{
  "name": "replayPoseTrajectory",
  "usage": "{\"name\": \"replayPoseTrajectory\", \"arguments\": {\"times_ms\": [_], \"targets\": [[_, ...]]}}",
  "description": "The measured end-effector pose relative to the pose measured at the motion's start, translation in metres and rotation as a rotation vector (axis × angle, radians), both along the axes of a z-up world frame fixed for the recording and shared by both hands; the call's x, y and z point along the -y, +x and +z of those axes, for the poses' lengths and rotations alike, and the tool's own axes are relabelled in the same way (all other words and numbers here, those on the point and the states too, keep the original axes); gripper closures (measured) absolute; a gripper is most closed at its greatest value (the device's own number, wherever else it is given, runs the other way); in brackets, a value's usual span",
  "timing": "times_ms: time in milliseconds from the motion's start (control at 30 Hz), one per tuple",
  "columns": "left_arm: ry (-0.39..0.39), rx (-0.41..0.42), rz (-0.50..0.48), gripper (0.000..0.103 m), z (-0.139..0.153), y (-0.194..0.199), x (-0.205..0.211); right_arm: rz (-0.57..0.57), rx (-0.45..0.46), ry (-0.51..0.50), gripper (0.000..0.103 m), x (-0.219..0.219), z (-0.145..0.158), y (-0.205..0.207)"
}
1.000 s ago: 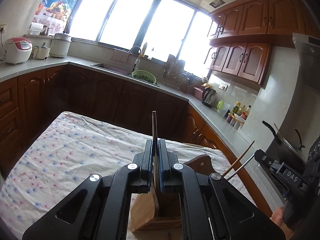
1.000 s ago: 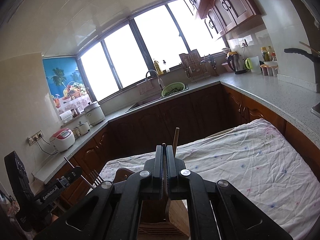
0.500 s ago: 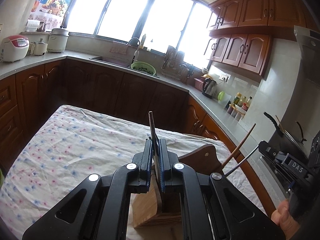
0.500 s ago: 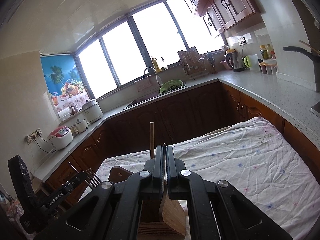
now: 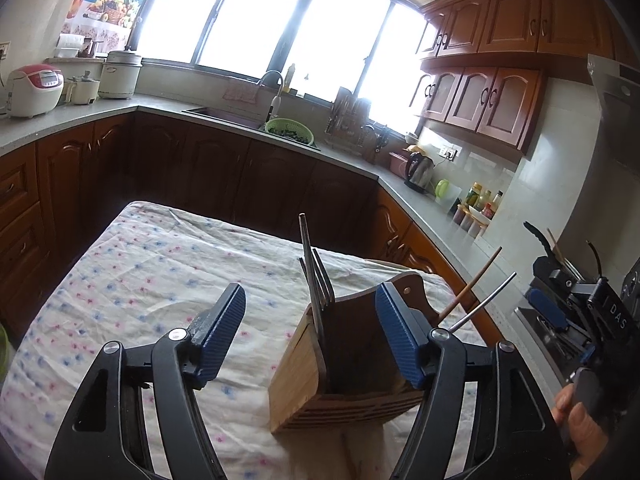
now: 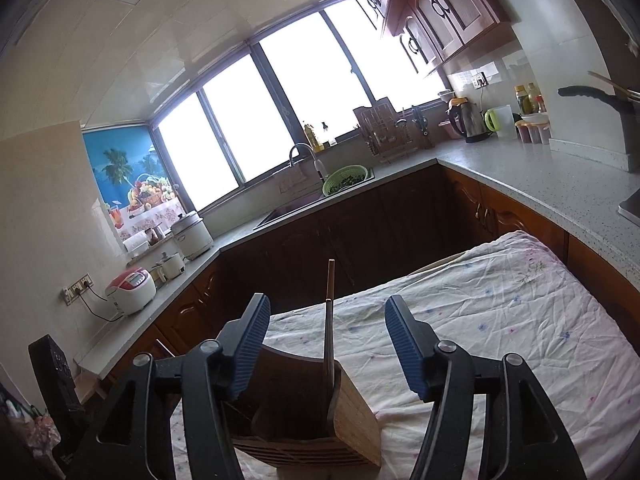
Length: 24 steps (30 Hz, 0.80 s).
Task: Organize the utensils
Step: 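Lower the metal chopstick into the holder and open the left tool while the right tool releases its chopstick, then withdraw both tools from the holder back over the remaining utensils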
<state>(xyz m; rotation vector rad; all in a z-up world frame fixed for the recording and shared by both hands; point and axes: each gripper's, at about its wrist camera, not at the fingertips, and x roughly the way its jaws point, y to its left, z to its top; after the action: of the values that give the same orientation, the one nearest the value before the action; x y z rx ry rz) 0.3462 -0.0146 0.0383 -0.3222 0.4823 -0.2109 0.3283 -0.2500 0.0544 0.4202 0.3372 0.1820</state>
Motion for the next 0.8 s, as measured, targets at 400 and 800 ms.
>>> {"name": "replayPoseTrajectory", "arguments": {"times_ms": [400, 800], "targets": [[0.037, -0.068, 0.015, 0.008, -0.015, -0.055, -0.016, 0.034, -0.026, 0.031, 0.005, 0.003, -0.012, -0.047], [0.039, -0.102, -0.014, 0.008, -0.023, -0.117, -0.018, 0.028, -0.080, 0.001, 0.005, 0.006, -0.034, -0.105]]}}
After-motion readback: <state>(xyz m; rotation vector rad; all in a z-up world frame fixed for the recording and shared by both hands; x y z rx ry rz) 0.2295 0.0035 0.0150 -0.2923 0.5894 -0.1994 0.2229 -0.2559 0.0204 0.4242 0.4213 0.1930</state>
